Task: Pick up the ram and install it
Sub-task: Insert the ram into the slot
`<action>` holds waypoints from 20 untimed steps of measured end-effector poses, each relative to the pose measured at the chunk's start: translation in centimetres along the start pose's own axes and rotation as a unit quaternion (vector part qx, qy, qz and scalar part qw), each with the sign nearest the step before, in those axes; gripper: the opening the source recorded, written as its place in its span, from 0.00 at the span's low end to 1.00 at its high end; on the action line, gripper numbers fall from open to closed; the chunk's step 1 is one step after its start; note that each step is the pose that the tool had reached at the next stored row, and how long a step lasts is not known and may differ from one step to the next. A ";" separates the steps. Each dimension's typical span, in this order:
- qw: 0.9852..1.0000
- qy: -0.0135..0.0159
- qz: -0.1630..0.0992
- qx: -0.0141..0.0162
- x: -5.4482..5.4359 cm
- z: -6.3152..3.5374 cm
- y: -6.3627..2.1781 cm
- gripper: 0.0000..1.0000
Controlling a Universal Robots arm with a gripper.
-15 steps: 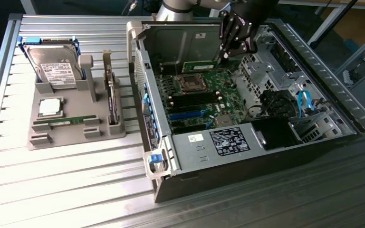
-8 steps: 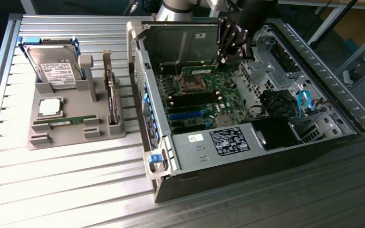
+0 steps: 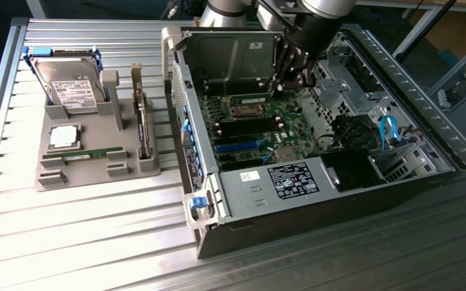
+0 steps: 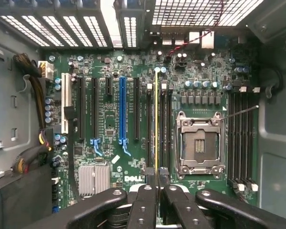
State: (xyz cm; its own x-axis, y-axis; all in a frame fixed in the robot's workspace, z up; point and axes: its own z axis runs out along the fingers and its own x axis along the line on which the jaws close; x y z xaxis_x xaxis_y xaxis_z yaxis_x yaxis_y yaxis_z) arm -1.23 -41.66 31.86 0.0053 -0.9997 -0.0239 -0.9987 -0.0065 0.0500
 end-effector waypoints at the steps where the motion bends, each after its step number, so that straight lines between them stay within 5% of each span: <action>1: 1.000 0.000 0.000 0.000 0.0 0.17 -0.01 0.12; 9: 1.000 0.000 0.000 0.000 0.1 2.64 -0.11 0.12; 20: 1.000 0.000 0.000 0.000 0.1 4.15 0.04 0.12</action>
State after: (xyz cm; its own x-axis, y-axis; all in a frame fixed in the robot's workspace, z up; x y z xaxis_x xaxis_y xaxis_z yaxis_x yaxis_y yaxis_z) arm -1.47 -41.65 27.71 0.0054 -0.9997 -0.0240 -0.9987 -0.0066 0.0500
